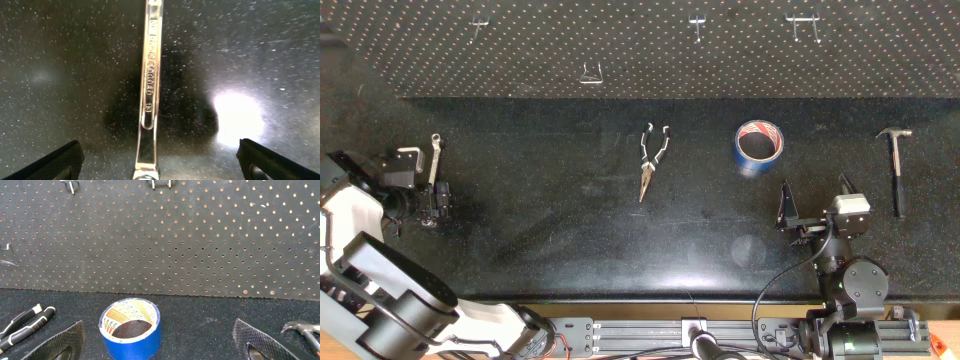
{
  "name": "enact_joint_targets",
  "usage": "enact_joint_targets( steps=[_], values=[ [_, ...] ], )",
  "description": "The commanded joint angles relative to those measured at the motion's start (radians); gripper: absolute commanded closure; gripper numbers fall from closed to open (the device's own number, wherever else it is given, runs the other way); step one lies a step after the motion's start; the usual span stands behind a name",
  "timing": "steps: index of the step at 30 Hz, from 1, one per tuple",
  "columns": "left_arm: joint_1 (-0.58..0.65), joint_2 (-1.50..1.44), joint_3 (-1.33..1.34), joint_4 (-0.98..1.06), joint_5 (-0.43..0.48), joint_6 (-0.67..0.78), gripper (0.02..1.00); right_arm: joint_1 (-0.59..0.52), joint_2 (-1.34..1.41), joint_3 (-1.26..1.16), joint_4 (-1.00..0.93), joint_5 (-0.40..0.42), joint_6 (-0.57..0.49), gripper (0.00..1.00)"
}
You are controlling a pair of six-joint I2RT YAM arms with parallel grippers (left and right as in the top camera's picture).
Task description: Place Tools Onto Pegboard
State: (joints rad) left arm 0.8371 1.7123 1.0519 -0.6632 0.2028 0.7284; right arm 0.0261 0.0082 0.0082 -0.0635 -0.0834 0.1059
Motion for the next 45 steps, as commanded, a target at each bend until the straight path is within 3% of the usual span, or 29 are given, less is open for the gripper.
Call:
enact_joint_targets(
  steps=[1,28,29,31,34,45],
  values=[
    [0.008,0.064,0.014,0.034,-0.016,-0.018,0.025,-0.004,-0.006,-0.004,-0.003,-0.002,-0.014,0.042],
    [0.008,0.120,0.014,0.080,0.018,-0.018,0.034,-0.004,-0.006,-0.004,-0.003,-0.002,-0.014,0.042],
    [0.008,0.120,0.014,0.079,0.018,-0.018,0.233,-0.004,-0.006,-0.004,-0.003,-0.002,-0.014,0.042],
    [0.008,0.120,0.014,0.076,0.018,-0.018,0.522,-0.004,-0.006,-0.004,-0.003,-0.002,-0.014,0.042],
    [0.008,0.120,0.014,0.068,0.018,-0.018,0.665,-0.004,-0.006,-0.004,-0.003,-0.002,-0.014,0.040],
    [0.008,0.126,0.014,0.093,0.018,-0.018,0.627,-0.004,-0.006,-0.004,-0.003,-0.002,-0.014,0.042]
  ],
)
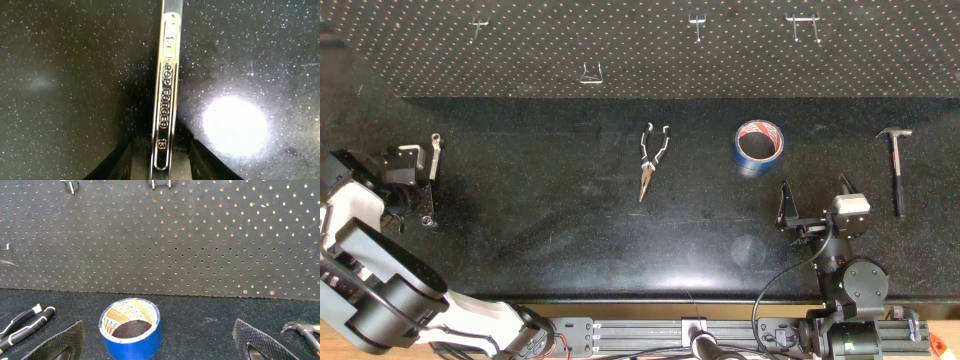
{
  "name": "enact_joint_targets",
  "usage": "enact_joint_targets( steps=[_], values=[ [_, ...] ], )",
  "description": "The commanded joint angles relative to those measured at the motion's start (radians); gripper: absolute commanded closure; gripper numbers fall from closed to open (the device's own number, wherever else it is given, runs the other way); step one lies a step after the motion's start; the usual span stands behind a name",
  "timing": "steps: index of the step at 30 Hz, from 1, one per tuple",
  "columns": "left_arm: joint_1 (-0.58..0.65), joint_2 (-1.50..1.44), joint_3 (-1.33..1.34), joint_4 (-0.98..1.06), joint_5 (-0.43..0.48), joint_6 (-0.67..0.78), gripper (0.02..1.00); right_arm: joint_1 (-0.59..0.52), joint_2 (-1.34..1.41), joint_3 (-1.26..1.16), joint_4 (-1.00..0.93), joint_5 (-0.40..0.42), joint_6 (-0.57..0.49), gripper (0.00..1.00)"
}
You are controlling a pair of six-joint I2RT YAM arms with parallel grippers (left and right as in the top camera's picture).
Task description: Place Tools Onto Pegboard
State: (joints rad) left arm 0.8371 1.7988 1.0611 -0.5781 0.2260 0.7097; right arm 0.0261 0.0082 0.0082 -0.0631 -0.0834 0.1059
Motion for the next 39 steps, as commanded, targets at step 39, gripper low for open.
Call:
enact_joint_targets(
  steps=[39],
  values=[
    [0.006,-0.273,0.005,0.011,0.267,-0.025,0.991,-0.004,-0.006,-0.004,-0.003,-0.002,-0.014,0.042]
  ],
)
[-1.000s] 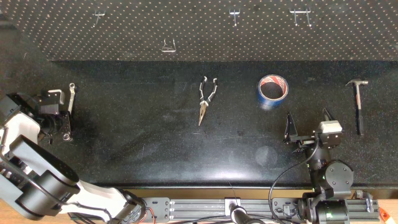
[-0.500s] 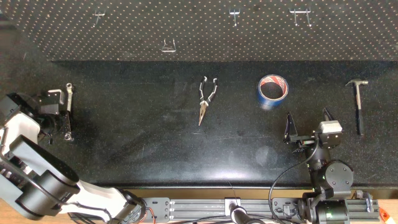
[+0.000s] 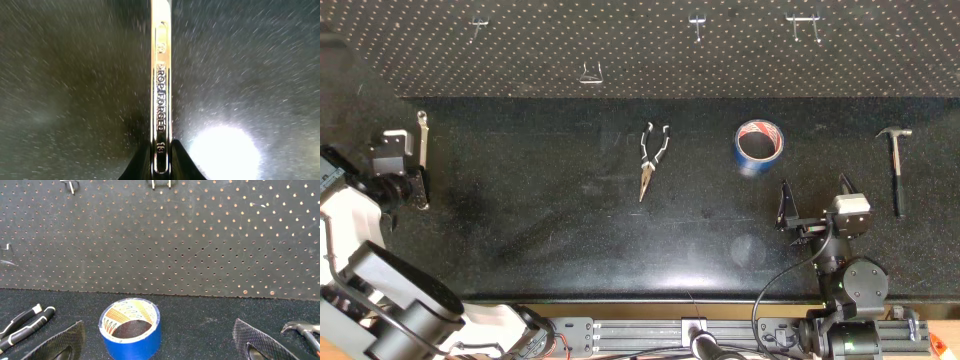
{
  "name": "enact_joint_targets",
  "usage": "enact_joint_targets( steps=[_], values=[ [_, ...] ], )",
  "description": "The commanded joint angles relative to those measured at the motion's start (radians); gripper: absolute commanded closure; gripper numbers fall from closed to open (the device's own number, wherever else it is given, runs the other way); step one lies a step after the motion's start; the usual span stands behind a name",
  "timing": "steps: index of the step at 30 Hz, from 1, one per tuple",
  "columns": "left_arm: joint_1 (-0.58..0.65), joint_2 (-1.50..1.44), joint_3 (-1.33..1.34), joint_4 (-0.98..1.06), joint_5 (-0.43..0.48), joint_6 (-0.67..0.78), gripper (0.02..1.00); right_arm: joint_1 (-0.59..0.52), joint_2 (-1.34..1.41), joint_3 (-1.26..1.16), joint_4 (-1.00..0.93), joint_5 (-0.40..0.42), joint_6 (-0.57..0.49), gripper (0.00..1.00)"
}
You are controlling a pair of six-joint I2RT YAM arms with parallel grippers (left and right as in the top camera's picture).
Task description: Place Tools Onto Pegboard
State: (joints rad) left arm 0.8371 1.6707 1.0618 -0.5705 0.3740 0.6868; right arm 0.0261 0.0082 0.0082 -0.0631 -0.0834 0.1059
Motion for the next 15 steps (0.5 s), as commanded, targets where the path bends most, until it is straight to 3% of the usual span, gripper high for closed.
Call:
enact_joint_targets(
  steps=[1,10,13,15],
  values=[
    [0.006,-0.187,0.004,0.003,0.121,-0.001,0.991,-0.004,-0.006,-0.004,-0.003,-0.002,-0.014,0.042],
    [0.006,-0.492,0.003,-0.001,0.193,-0.003,0.991,-0.004,-0.006,-0.004,-0.003,-0.002,-0.014,0.042],
    [-0.001,-0.574,0.003,0.012,0.291,-0.153,0.991,-0.004,-0.006,-0.004,-0.003,-0.002,-0.014,0.042],
    [-0.079,-0.623,0.003,0.026,0.264,-0.159,0.993,-0.004,-0.006,-0.004,-0.003,-0.002,-0.014,0.042]
  ],
)
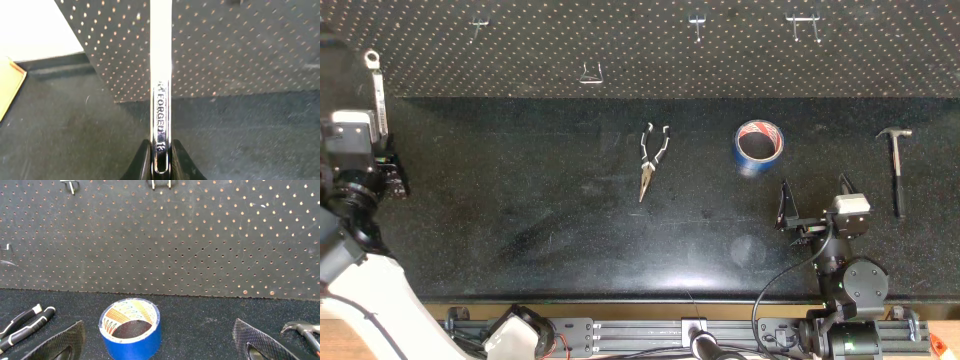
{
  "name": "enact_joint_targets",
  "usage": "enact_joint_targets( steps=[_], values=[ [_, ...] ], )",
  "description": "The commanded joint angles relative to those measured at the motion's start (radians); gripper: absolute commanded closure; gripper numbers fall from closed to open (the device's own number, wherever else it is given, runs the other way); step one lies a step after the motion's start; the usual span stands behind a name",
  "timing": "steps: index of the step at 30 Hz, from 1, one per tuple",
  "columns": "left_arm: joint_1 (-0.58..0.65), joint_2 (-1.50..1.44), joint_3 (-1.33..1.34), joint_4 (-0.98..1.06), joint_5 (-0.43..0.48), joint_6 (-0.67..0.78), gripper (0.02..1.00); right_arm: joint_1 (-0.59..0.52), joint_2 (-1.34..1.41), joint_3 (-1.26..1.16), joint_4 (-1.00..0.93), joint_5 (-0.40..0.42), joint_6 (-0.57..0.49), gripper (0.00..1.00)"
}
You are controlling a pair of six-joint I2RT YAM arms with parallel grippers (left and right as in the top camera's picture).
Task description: Place Tools Onto Pegboard
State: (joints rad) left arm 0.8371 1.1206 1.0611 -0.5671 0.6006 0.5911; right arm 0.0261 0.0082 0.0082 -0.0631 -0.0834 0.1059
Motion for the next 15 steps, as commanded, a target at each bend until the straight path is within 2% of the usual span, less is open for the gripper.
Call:
enact_joint_targets(
  steps=[1,2,4,5,8,11,15],
  values=[
    [-0.111,-0.089,0.004,0.030,-0.003,-0.064,0.993,-0.004,-0.006,-0.004,-0.003,-0.002,-0.014,0.042],
    [-0.141,-0.102,0.002,0.038,-0.035,-0.066,0.991,-0.004,-0.006,-0.004,-0.003,-0.002,-0.014,0.042],
    [-0.201,-0.139,-0.047,0.149,-0.201,-0.214,0.991,-0.004,-0.006,-0.004,-0.003,-0.002,-0.014,0.042],
    [-0.247,-0.190,-0.103,0.209,-0.251,-0.221,0.991,-0.004,-0.006,-0.004,-0.003,-0.002,-0.014,0.042],
    [-0.328,-0.260,-0.235,0.221,-0.257,-0.221,0.991,-0.004,-0.006,-0.004,-0.003,-0.002,-0.014,0.040],
    [-0.401,-0.318,-0.393,0.388,-0.343,-0.348,0.993,-0.004,-0.006,-0.004,-0.003,-0.002,-0.014,0.042],
    [-0.486,-0.259,-0.418,0.494,-0.328,-0.355,0.993,-0.004,-0.006,-0.004,-0.003,-0.002,-0.014,0.042]
  ],
)
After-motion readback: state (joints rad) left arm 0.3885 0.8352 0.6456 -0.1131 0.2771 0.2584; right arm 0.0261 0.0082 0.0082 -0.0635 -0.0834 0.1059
